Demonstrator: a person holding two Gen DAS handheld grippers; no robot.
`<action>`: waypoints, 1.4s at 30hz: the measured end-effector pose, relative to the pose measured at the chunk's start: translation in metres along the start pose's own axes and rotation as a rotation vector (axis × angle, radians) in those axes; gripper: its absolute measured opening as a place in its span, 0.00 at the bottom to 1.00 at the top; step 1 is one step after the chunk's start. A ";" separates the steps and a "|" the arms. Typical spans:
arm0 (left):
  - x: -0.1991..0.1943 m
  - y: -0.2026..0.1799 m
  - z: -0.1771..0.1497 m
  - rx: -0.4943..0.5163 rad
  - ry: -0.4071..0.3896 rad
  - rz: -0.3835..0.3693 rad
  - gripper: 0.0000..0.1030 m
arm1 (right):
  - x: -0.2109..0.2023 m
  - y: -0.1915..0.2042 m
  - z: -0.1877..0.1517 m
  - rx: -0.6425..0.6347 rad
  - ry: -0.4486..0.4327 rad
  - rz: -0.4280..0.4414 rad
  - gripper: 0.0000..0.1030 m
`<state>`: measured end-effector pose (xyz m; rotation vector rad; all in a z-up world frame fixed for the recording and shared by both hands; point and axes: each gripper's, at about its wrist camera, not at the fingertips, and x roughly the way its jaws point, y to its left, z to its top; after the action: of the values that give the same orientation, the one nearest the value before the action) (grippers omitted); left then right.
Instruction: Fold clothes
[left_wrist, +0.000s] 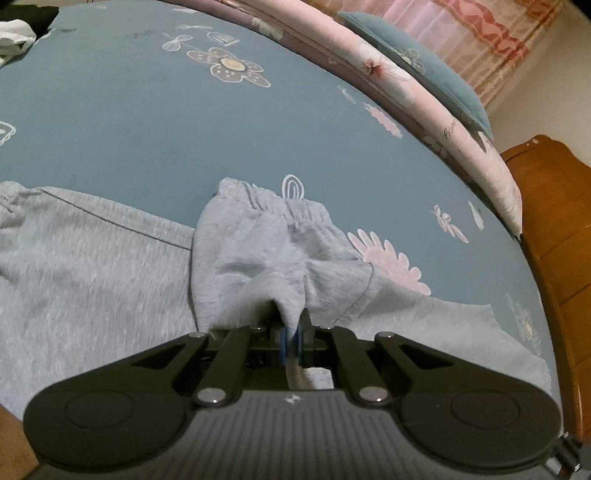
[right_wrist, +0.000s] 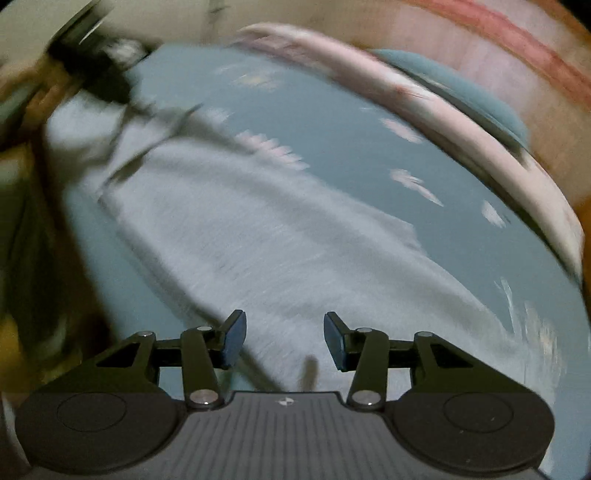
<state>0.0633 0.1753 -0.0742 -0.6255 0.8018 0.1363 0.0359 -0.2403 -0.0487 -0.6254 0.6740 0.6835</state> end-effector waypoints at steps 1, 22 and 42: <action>-0.001 0.001 0.000 -0.003 0.003 -0.004 0.03 | 0.003 0.006 -0.001 -0.054 0.015 0.009 0.48; -0.016 0.014 -0.006 0.059 0.116 0.006 0.23 | 0.008 0.024 0.000 -0.161 0.080 0.063 0.19; 0.040 -0.144 -0.022 0.403 0.075 -0.249 0.55 | 0.040 -0.034 -0.036 0.546 -0.033 -0.098 0.60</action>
<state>0.1268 0.0413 -0.0462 -0.3447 0.7889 -0.2729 0.0720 -0.2721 -0.0902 -0.1411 0.7545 0.3906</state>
